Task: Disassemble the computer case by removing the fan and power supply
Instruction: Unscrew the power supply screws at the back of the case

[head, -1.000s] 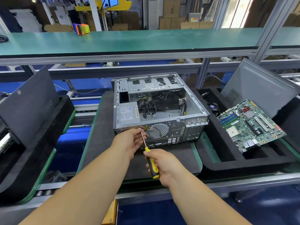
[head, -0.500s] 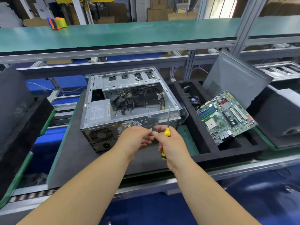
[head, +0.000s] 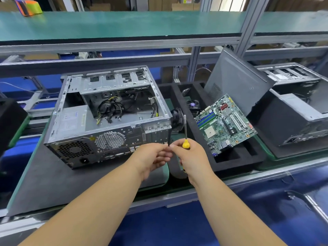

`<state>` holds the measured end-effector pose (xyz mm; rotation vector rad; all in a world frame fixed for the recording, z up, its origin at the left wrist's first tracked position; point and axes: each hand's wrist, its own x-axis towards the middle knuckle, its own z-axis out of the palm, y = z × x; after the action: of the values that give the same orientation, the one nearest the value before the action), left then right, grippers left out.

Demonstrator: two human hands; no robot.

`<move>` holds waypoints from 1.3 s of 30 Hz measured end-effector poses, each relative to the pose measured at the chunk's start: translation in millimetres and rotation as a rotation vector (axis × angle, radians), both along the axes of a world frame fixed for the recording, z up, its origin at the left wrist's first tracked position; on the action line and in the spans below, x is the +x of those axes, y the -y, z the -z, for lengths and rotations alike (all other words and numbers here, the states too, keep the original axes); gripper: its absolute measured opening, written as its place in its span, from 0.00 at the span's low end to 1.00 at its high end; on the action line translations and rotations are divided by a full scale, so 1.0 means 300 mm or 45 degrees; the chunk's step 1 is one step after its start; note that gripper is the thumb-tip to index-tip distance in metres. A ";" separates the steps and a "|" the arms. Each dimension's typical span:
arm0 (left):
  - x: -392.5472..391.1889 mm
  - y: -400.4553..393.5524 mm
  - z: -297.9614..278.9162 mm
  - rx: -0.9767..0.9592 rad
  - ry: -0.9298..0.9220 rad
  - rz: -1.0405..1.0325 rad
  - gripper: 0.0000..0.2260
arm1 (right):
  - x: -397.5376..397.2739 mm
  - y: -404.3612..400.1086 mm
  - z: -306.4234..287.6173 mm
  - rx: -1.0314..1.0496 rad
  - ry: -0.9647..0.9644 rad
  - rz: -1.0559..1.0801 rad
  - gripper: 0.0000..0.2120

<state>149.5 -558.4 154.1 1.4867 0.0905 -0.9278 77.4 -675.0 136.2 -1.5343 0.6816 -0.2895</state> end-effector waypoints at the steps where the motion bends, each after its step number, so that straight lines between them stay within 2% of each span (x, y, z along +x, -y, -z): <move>1: -0.001 0.012 0.004 0.031 0.024 0.005 0.10 | 0.009 0.022 0.010 -0.035 -0.044 0.043 0.05; 6: 0.005 0.029 0.015 0.132 0.167 -0.013 0.07 | 0.059 0.124 0.078 -0.059 -0.190 0.197 0.04; 10: 0.016 0.026 0.005 0.088 0.278 -0.003 0.06 | 0.094 0.153 0.095 0.014 -0.243 0.146 0.08; 12: 0.024 0.020 -0.006 0.064 0.362 0.011 0.05 | 0.104 0.147 0.082 0.033 -0.229 0.135 0.10; 16: 0.043 -0.019 -0.044 0.035 0.578 0.005 0.07 | 0.095 0.103 0.031 0.104 -0.110 0.140 0.04; 21: 0.059 -0.102 -0.109 -0.073 0.766 -0.073 0.08 | 0.087 -0.013 -0.035 0.150 0.018 0.028 0.01; 25: 0.080 -0.188 -0.149 -0.081 0.880 -0.105 0.09 | 0.110 -0.127 -0.085 0.101 0.009 -0.120 0.05; 30: 0.160 -0.384 -0.164 0.220 1.172 -0.160 0.09 | 0.174 -0.243 -0.141 -0.045 -0.033 -0.254 0.03; 35: 0.273 -0.614 -0.153 0.700 1.391 -0.170 0.06 | 0.267 -0.323 -0.185 -0.342 -0.032 -0.375 0.02; 39: 0.338 -0.729 -0.122 0.976 1.388 -0.072 0.17 | 0.347 -0.393 -0.189 -0.725 -0.036 -0.413 0.04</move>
<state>250.7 -339.7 190.7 2.5038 -0.3454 0.1079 181.5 -557.2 192.9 -2.1642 0.3725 -0.2246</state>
